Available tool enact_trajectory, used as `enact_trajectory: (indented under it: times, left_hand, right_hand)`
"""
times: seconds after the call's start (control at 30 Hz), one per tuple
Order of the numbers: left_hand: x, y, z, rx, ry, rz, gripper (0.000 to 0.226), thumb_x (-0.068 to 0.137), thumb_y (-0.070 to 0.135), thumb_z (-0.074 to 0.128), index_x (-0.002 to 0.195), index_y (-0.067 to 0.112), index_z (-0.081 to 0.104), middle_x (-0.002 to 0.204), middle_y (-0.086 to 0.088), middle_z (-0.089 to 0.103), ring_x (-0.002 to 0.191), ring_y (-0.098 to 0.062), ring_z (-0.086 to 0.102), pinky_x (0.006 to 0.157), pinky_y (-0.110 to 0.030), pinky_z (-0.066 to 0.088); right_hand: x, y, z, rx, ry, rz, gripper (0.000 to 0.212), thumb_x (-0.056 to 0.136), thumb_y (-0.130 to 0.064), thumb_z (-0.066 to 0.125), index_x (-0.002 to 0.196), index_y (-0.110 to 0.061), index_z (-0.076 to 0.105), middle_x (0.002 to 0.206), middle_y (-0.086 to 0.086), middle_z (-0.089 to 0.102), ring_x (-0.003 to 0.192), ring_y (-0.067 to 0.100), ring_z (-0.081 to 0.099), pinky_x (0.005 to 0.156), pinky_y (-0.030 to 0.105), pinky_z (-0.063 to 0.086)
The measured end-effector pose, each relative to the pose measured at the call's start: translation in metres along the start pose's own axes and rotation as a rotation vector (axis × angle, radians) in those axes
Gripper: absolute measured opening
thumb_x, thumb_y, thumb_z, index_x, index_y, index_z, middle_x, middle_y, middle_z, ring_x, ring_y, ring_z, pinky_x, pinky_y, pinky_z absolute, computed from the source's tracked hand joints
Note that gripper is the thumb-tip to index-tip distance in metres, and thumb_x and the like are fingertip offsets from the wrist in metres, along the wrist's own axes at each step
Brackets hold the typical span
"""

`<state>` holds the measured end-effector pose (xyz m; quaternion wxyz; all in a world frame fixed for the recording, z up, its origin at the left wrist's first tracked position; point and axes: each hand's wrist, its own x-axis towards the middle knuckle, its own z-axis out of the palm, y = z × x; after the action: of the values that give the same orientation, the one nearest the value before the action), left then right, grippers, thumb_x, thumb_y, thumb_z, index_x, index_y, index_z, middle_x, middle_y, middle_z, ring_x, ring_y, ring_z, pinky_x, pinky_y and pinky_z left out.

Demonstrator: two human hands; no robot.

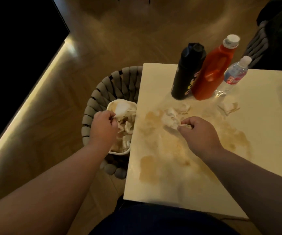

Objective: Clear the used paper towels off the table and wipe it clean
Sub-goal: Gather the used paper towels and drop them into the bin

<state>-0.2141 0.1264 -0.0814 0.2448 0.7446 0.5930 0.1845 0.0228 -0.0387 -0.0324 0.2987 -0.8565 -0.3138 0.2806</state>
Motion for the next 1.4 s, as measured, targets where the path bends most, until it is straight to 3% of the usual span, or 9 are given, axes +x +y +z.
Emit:
enact_trajectory:
  times: [0.1,0.3,0.43,0.67,0.8,0.93,1.03,1.13,1.4]
  left_hand:
    - [0.019,-0.021,0.017,0.100,-0.061,-0.059,0.025,0.100,0.019,0.059,0.123,0.018,0.070,0.111,0.000,0.061,0.079,-0.011,0.062,0.074,-0.032,0.061]
    - [0.025,-0.041,0.054,0.384,-0.481,-0.202,0.031,0.099,0.022,0.059,0.130,0.019,0.065,0.111,-0.005,0.063,0.093,-0.024,0.062,0.086,-0.043,0.058]
    - [0.010,-0.053,0.043,0.254,-0.375,-0.173,0.037,0.095,0.038,0.062,0.131,0.028,0.060,0.116,0.001,0.061,0.087,-0.018,0.064,0.075,-0.040,0.061]
    - [-0.008,-0.056,-0.017,0.049,-0.232,-0.071,0.030,0.098,0.023,0.060,0.128,0.023,0.062,0.114,0.002,0.064,0.075,-0.013,0.067,0.052,-0.026,0.055]
    - [-0.016,-0.053,-0.043,0.019,-0.208,-0.034,0.027,0.098,0.022,0.062,0.124,0.020,0.063,0.097,0.008,0.062,0.073,-0.012,0.066,0.057,-0.034,0.060]
    - [-0.021,-0.052,-0.049,-0.002,-0.215,-0.002,0.029,0.098,0.021,0.062,0.128,0.019,0.063,0.092,0.014,0.058,0.075,-0.011,0.064,0.058,-0.031,0.058]
    - [-0.020,-0.050,-0.043,0.014,-0.221,0.039,0.035,0.098,0.025,0.063,0.133,0.021,0.061,0.103,0.007,0.063,0.081,-0.009,0.063,0.061,-0.030,0.059]
    - [-0.019,-0.038,-0.029,0.026,-0.249,0.081,0.038,0.098,0.030,0.063,0.135,0.025,0.060,0.118,0.003,0.062,0.083,-0.008,0.062,0.064,-0.030,0.060]
    - [-0.018,0.055,0.017,0.030,-0.283,0.284,0.033,0.094,0.038,0.067,0.126,0.030,0.065,0.111,0.009,0.061,0.094,-0.012,0.062,0.085,-0.038,0.057]
  right_hand:
    - [-0.014,-0.004,0.008,0.015,0.008,0.008,0.004,0.092,-0.031,0.069,0.096,-0.031,0.067,0.087,-0.017,0.063,0.077,0.000,0.057,0.061,0.019,0.041]
    - [-0.037,-0.013,0.027,0.000,-0.033,0.022,0.004,0.092,-0.030,0.070,0.096,-0.030,0.069,0.082,-0.011,0.066,0.072,0.007,0.060,0.059,0.023,0.045]
    - [-0.043,-0.025,0.043,0.007,-0.077,0.023,0.007,0.091,-0.030,0.069,0.097,-0.029,0.070,0.083,-0.012,0.066,0.073,0.005,0.060,0.059,0.023,0.045]
    - [-0.031,-0.063,0.123,0.057,-0.195,-0.037,0.022,0.088,-0.031,0.065,0.109,-0.028,0.073,0.101,-0.010,0.066,0.091,0.012,0.060,0.069,0.025,0.044]
    - [-0.023,-0.079,0.157,0.029,-0.247,-0.019,0.032,0.092,-0.031,0.064,0.123,-0.026,0.070,0.116,-0.004,0.067,0.101,0.017,0.062,0.078,0.026,0.047]
    - [-0.021,-0.074,0.167,-0.033,-0.276,-0.012,0.059,0.090,-0.042,0.072,0.144,-0.026,0.055,0.132,-0.001,0.063,0.115,0.022,0.062,0.089,0.029,0.050]
    - [-0.020,-0.059,0.152,-0.028,-0.247,-0.023,0.056,0.089,-0.040,0.072,0.141,-0.025,0.058,0.131,-0.001,0.064,0.119,0.021,0.060,0.098,0.036,0.051]
    - [-0.018,-0.034,0.117,0.004,-0.146,0.024,0.049,0.089,-0.040,0.072,0.135,-0.024,0.063,0.119,-0.002,0.068,0.108,0.017,0.063,0.097,0.037,0.052]
    - [-0.003,0.046,-0.019,0.076,0.194,0.206,0.044,0.090,-0.035,0.073,0.131,-0.021,0.066,0.097,-0.005,0.067,0.090,0.017,0.064,0.084,0.033,0.052]
